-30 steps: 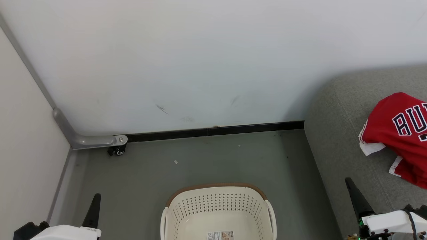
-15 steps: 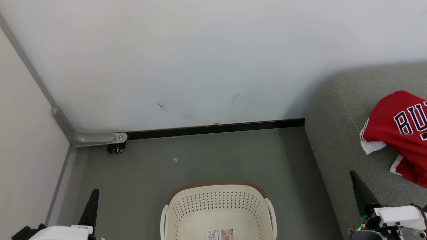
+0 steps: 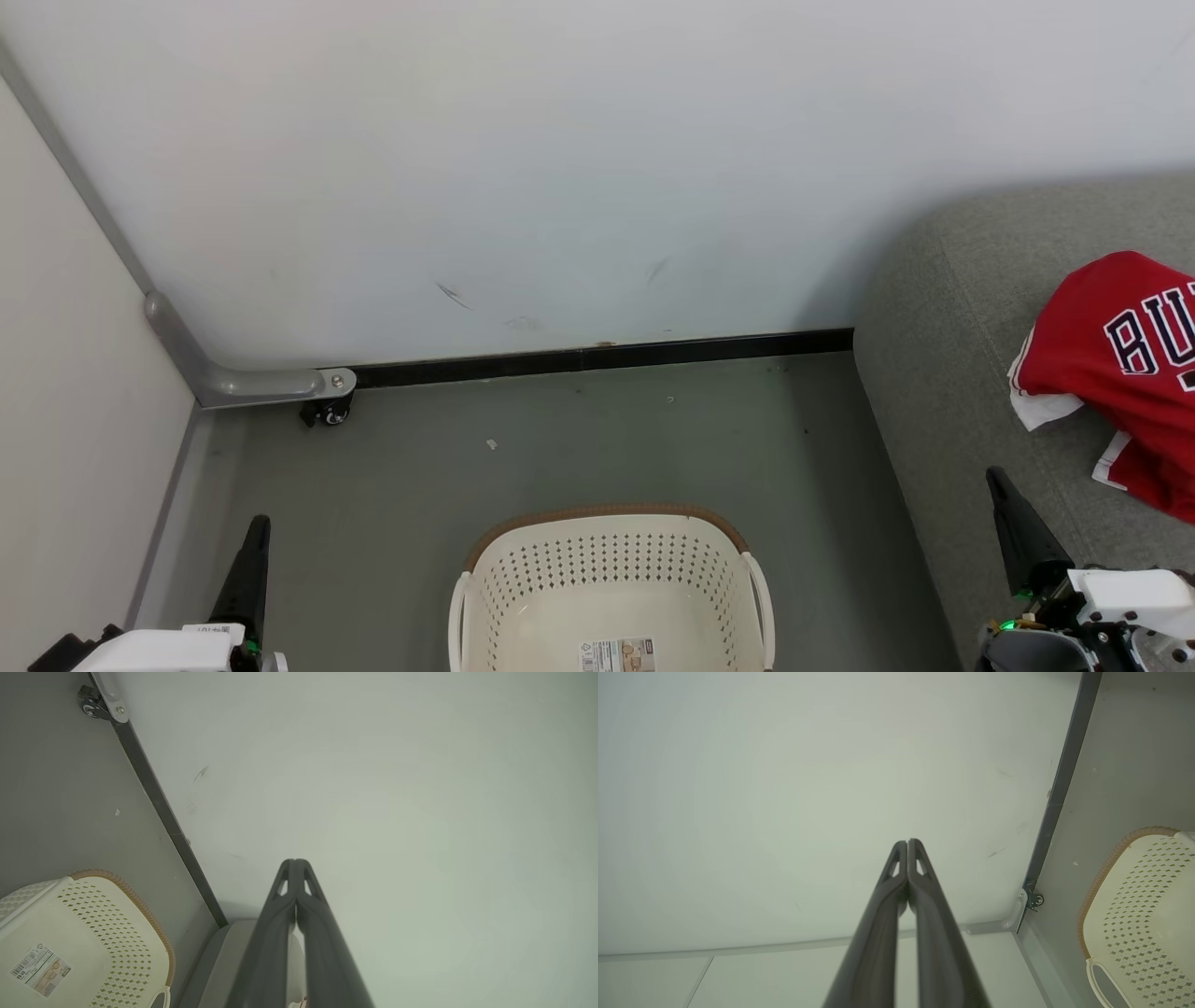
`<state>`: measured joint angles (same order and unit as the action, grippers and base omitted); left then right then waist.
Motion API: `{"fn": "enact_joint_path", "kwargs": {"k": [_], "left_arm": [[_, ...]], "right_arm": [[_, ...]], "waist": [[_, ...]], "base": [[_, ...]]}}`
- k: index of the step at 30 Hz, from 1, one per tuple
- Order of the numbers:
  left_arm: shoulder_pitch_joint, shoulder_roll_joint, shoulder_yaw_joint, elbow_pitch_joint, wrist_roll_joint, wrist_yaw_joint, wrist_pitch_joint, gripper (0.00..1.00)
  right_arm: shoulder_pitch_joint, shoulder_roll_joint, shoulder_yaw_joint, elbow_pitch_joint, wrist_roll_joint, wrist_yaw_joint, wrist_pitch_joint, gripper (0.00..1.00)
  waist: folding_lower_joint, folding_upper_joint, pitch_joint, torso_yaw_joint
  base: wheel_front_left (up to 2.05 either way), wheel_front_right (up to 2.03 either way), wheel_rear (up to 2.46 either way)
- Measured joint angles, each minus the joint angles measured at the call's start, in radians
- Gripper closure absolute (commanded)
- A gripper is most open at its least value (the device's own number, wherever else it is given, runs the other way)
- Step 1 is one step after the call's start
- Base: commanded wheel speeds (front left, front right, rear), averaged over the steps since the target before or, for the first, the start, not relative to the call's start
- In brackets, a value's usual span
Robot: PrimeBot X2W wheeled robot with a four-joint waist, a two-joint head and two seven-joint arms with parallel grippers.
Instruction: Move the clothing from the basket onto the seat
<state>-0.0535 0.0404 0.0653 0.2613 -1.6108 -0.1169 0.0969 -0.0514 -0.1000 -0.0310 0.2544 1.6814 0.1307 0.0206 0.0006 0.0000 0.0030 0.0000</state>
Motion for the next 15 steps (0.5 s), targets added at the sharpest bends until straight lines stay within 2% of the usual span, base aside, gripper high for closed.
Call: {"fn": "enact_joint_path", "kwargs": {"k": [15], "left_arm": [[-0.001,0.0,0.001,0.006,0.0,0.0,0.0,1.0]], "right_arm": [[0.0,0.0,-0.002,0.003,0.0,0.0,0.007,1.0]], "waist": [[-0.0001,0.0,0.0,0.0]], "base": [[0.0,0.0,0.0]]}}
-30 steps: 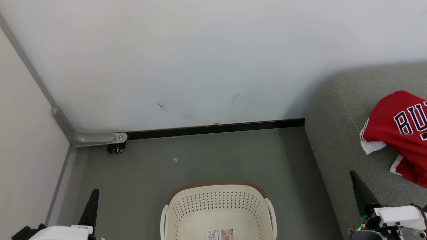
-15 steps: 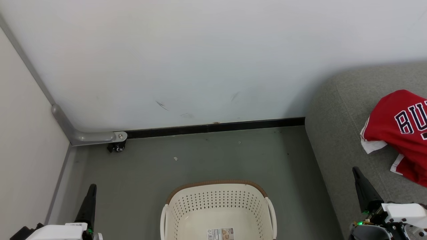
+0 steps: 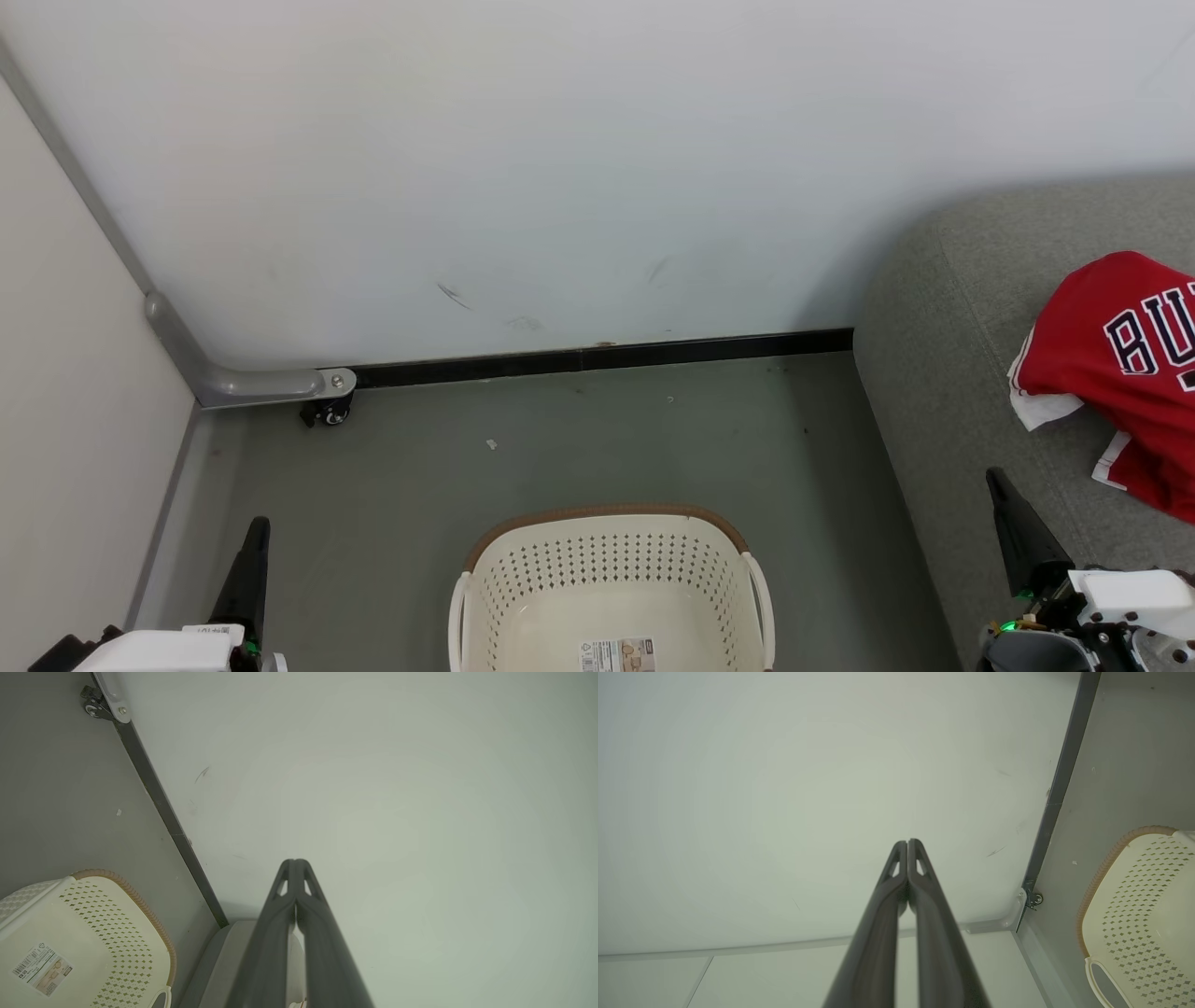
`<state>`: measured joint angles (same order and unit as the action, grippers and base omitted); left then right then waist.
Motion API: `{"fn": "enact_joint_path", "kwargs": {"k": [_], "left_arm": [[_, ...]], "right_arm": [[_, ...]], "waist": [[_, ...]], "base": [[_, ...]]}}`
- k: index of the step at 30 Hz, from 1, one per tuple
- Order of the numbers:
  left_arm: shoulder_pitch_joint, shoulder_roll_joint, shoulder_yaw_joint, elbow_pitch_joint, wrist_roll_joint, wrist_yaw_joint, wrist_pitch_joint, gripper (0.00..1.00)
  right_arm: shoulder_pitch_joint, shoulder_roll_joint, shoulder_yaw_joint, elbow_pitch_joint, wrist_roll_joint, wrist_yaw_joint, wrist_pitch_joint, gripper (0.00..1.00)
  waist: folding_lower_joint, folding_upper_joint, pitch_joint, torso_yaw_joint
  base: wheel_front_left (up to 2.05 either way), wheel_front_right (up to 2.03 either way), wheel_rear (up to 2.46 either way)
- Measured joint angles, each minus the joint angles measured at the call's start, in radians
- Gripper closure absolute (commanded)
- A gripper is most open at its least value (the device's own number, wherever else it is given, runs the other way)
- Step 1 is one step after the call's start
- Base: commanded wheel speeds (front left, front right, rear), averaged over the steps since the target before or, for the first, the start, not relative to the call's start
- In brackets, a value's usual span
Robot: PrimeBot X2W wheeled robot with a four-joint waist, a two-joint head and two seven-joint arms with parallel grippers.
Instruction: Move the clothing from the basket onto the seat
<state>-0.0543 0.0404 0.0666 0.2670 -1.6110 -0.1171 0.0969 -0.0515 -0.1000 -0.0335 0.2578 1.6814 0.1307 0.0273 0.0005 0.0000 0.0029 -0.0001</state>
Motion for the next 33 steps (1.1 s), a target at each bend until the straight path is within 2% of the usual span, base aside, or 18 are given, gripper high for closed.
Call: {"fn": "enact_joint_path", "kwargs": {"k": [33], "left_arm": [[-0.001,0.0,0.001,0.008,0.0,-0.001,0.0,1.0]], "right_arm": [[-0.001,0.0,-0.006,0.002,0.0,0.0,0.001,1.0]], "waist": [[-0.0002,0.0,0.0,0.0]], "base": [[0.0,0.0,0.0]]}}
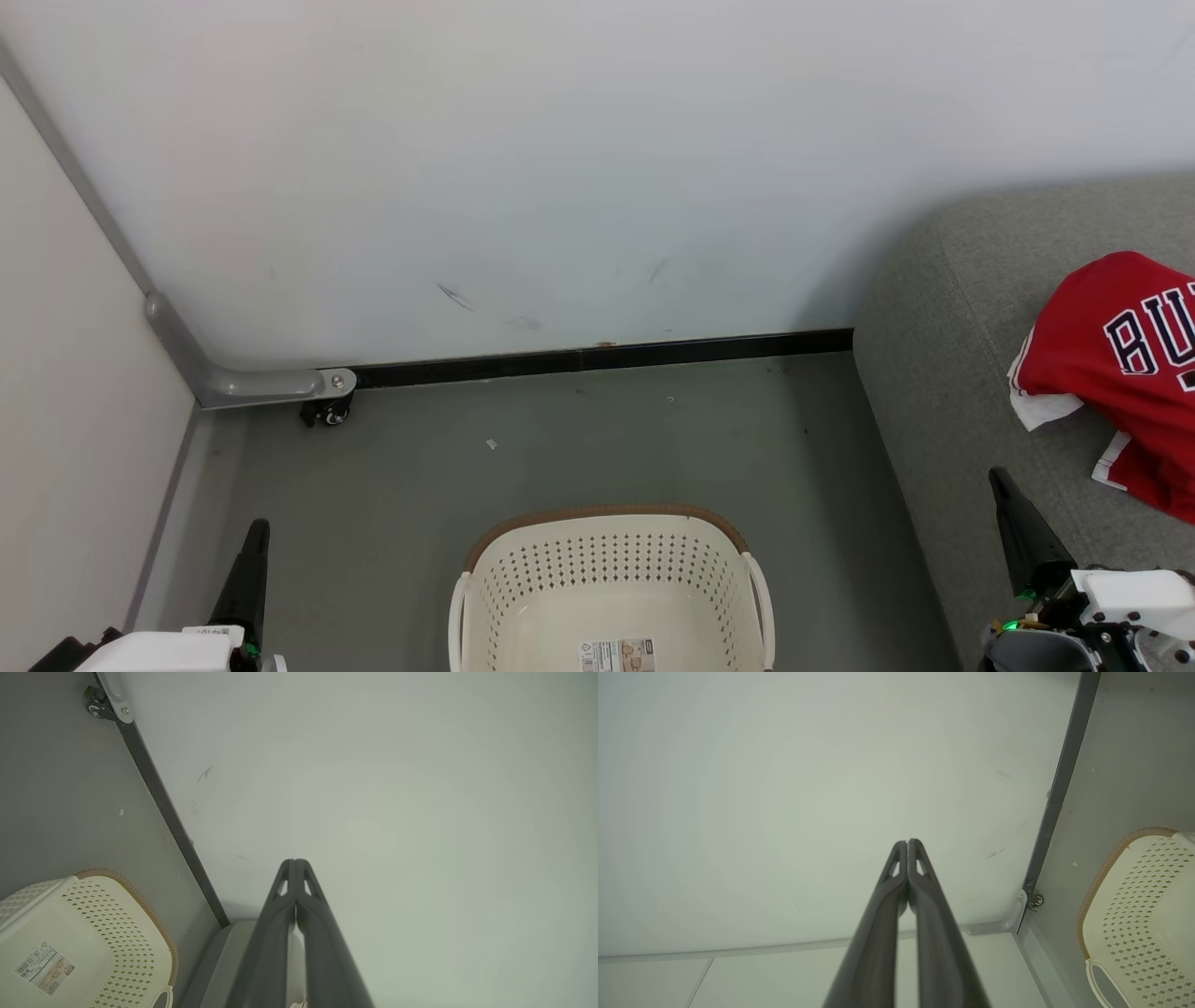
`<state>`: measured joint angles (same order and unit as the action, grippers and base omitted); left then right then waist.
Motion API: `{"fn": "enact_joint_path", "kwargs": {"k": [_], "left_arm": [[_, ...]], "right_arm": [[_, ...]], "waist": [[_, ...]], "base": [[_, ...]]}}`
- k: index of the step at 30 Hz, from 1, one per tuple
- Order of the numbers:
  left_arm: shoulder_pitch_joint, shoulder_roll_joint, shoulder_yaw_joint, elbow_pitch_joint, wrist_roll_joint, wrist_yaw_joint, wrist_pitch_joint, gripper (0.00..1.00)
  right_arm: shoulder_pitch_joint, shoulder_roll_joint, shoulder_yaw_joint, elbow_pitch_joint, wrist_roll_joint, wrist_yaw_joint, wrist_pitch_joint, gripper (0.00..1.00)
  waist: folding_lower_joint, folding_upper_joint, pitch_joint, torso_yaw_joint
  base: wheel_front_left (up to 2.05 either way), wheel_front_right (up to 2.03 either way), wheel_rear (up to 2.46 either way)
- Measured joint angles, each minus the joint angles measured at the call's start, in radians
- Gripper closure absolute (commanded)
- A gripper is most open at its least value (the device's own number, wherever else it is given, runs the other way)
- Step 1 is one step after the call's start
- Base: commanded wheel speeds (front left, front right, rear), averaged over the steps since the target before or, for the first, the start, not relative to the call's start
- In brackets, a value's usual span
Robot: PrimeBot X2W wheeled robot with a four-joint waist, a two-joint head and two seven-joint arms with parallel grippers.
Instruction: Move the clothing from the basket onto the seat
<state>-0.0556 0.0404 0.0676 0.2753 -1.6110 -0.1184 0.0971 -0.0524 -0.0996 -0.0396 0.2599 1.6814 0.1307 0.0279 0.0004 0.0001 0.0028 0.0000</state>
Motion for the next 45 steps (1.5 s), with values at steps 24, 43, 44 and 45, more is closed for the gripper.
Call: {"fn": "enact_joint_path", "kwargs": {"k": [24,43,44,45], "left_arm": [[-0.004,0.0,0.001,0.002,0.0,0.0,0.002,1.0],[-0.004,0.0,0.002,0.003,0.0,0.0,0.003,1.0],[-0.004,0.0,0.002,0.003,0.0,0.0,0.003,1.0],[-0.004,0.0,0.002,0.003,0.0,0.0,0.003,1.0]], "right_arm": [[-0.003,0.001,-0.004,0.001,0.0,0.0,0.003,1.0],[-0.003,0.002,-0.006,0.002,0.0,0.0,0.003,1.0],[-0.003,0.002,-0.007,0.002,0.0,0.0,0.003,1.0],[-0.003,0.002,-0.007,0.002,0.0,0.0,0.003,1.0]], "waist": [[-0.0001,0.0,0.0,0.0],[-0.0002,0.0,0.0,0.0],[-0.0001,0.0,0.0,0.0],[-0.0002,0.0,0.0,0.0]], "base": [[0.0,0.0,0.0],[0.0,0.0,0.0],[0.0,0.0,0.0],[0.0,0.0,0.0]]}}
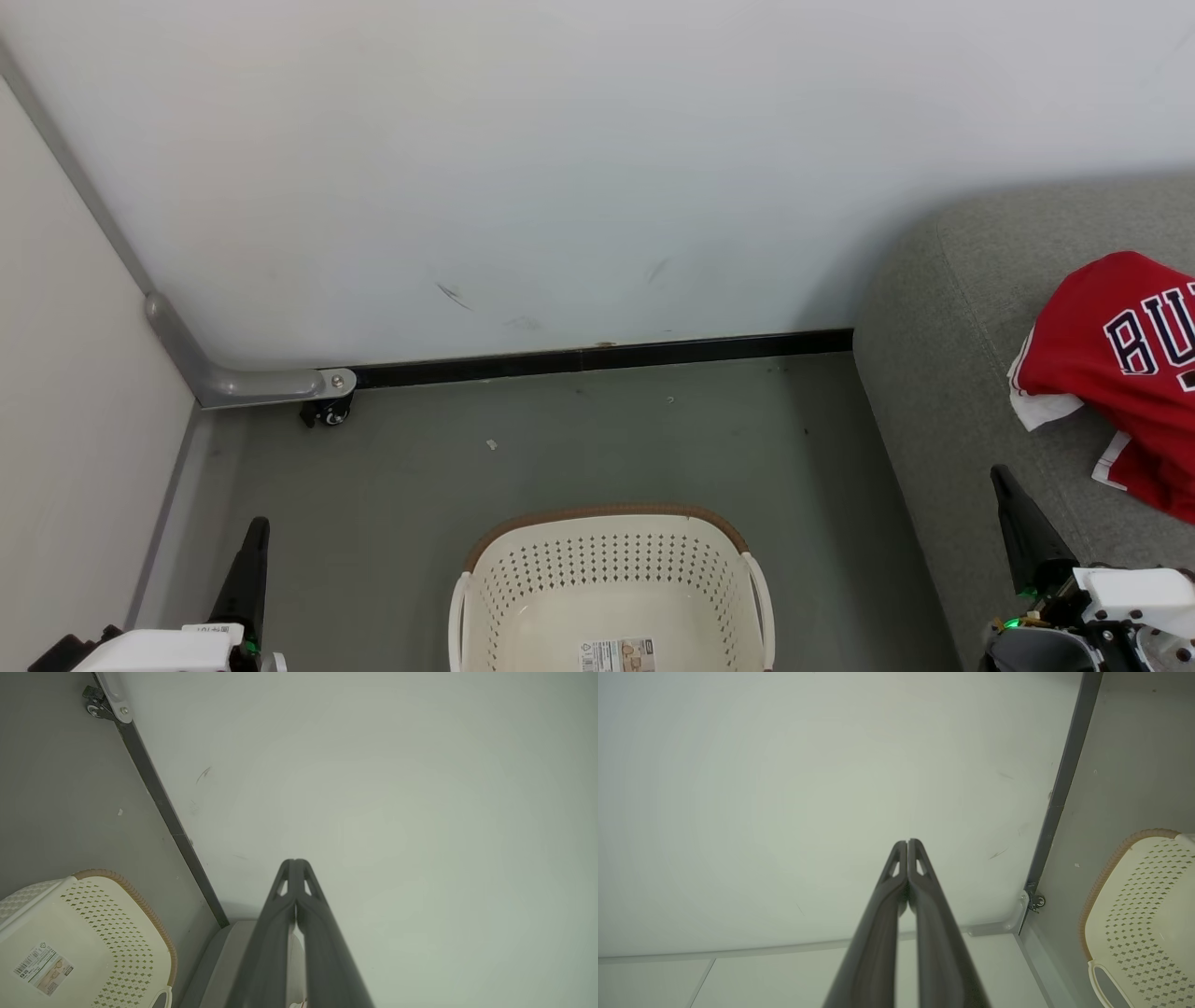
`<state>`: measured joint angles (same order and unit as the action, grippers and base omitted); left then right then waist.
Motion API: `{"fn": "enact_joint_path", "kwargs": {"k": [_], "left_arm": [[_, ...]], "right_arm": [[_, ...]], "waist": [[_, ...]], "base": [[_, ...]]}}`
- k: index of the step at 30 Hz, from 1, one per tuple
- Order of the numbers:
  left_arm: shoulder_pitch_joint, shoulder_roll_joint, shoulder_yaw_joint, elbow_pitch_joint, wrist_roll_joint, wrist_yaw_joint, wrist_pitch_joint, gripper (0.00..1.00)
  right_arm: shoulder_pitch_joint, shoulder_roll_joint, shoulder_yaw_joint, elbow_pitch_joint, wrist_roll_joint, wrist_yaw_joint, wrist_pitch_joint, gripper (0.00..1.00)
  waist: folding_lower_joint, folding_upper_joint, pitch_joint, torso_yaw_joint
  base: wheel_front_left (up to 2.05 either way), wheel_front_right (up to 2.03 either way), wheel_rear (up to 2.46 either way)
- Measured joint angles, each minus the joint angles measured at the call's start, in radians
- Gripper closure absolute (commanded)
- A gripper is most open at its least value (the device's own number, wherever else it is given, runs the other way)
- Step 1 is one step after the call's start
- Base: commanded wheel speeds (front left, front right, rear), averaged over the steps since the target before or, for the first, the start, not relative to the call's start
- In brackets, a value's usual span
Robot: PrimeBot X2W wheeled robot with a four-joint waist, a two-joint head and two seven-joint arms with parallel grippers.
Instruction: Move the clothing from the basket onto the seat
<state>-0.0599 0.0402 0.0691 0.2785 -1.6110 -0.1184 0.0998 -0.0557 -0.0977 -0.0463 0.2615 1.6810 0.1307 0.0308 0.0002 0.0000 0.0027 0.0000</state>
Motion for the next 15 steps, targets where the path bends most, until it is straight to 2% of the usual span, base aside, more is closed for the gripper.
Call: {"fn": "enact_joint_path", "kwargs": {"k": [15], "left_arm": [[0.0,0.0,0.0,0.001,0.0,0.0,0.0,1.0]], "right_arm": [[0.0,0.001,-0.002,0.0,0.0,0.0,0.0,1.0]], "waist": [[0.0,0.0,0.0,0.0]], "base": [[0.0,0.0,0.0]]}}
